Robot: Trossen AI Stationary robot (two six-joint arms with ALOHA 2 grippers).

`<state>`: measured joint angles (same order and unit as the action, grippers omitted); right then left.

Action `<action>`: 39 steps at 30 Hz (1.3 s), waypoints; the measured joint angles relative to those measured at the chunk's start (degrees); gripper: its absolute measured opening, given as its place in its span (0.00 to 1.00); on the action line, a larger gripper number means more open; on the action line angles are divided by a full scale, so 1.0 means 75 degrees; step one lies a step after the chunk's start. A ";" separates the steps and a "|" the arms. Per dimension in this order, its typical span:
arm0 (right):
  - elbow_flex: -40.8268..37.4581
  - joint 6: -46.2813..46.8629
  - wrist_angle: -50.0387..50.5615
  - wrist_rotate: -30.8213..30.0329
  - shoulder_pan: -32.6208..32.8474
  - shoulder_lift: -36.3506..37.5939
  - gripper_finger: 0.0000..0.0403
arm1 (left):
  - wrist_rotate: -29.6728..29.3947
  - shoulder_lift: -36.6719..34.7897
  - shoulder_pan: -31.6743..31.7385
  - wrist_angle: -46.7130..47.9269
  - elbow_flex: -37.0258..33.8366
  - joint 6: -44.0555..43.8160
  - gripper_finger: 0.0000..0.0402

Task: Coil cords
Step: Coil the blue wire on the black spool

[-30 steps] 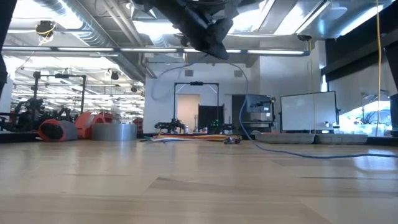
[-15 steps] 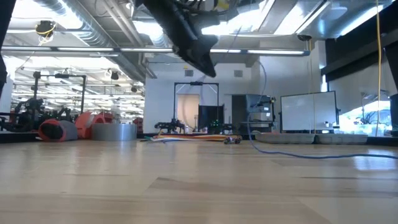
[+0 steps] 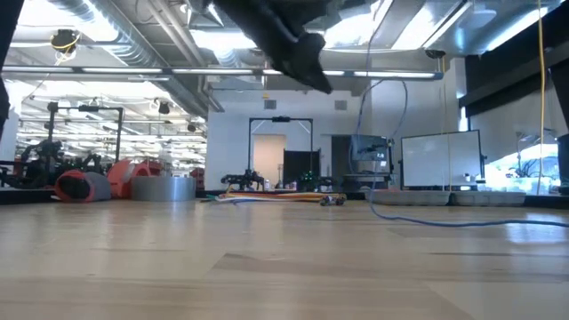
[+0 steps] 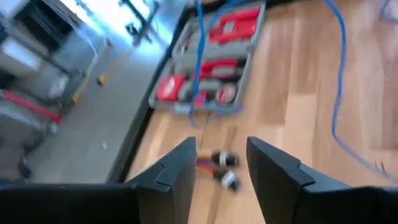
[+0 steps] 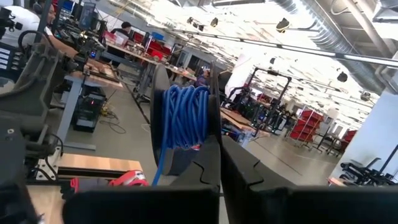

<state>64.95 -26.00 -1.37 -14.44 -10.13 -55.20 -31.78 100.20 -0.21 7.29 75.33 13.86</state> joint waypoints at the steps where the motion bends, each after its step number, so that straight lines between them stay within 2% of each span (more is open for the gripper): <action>1: 0.0000 0.0000 -0.0003 0.0000 0.0000 0.0000 0.00 | 0.0008 0.0059 -0.0003 -0.0276 0.0003 0.0228 0.34; 11: -0.0003 -0.0006 0.0280 0.0006 0.0000 -0.0006 0.00 | 0.0005 0.1134 -0.0193 -0.2867 0.0000 0.2824 0.34; 18: -0.0003 -0.0009 0.0254 0.0011 -0.0001 -0.0006 0.00 | 0.0119 0.1510 -0.0460 -0.4154 0.0000 0.4004 0.34; 24: -0.0003 -0.0009 0.0256 0.0012 -0.0002 -0.0029 0.00 | 0.0296 0.1772 -0.0283 -0.5004 -0.0002 0.5191 0.34; 28: -0.0003 -0.0009 0.0262 0.0018 0.0000 -0.0085 0.00 | 0.0313 0.1769 0.0072 -0.5113 -0.0003 0.5284 0.34; 32: -0.0005 -0.0039 0.0131 0.0073 -0.0003 -0.0194 0.00 | 0.1520 0.1769 0.0518 -0.4843 -0.0003 0.4831 0.34; 39: -0.0006 -0.0175 0.0125 0.0076 -0.0001 -0.0277 0.00 | 0.1193 0.1885 0.0851 -0.5030 0.0000 0.4851 0.34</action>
<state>64.90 -27.31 -0.43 -13.87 -10.14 -57.28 -22.83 114.34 6.17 -30.44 75.33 50.24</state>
